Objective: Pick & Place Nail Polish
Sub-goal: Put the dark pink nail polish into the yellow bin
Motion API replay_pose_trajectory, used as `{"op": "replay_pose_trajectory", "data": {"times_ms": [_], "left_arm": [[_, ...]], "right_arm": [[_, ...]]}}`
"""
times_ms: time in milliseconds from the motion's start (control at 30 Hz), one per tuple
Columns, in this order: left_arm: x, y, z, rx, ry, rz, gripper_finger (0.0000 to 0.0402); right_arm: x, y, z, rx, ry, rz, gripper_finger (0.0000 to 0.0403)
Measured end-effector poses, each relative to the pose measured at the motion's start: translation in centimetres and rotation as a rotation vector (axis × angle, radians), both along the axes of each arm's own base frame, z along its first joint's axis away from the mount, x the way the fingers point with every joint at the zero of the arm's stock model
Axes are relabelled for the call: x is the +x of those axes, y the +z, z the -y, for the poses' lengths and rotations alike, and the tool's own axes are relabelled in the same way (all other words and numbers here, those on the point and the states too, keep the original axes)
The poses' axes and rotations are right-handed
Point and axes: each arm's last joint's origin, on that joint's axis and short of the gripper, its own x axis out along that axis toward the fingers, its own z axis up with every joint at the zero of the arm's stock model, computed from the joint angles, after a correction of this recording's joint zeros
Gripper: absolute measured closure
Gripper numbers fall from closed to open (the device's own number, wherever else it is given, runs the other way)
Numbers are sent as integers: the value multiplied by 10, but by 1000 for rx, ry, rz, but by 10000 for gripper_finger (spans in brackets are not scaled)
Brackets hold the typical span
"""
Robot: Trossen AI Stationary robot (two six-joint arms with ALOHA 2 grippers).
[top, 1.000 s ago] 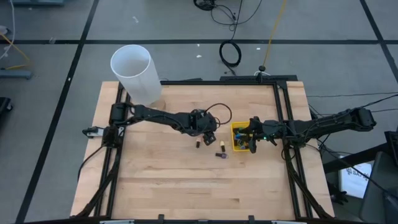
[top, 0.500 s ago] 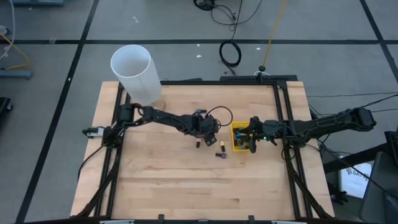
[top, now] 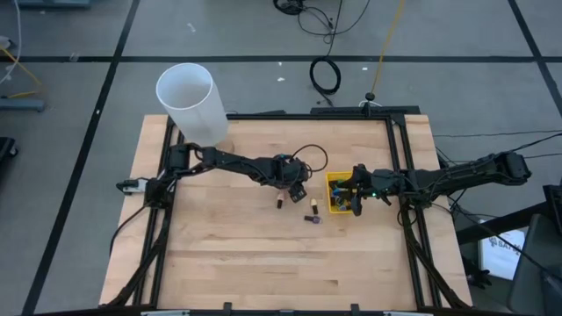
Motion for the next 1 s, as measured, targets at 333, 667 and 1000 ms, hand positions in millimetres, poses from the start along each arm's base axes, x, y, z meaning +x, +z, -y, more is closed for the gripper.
{"op": "replay_pose_trajectory", "data": {"times_ms": [333,667,1000], "left_arm": [[0,-1,-1,-21,8,4,272],[1,8,-1,14,-53,22,366],[7,61,16,89,-195,237,366]], "right_arm": [[0,0,0,2,-1,0,273],[0,0,0,2,-1,0,273],[0,-1,0,2,-1,-6,273]]}}
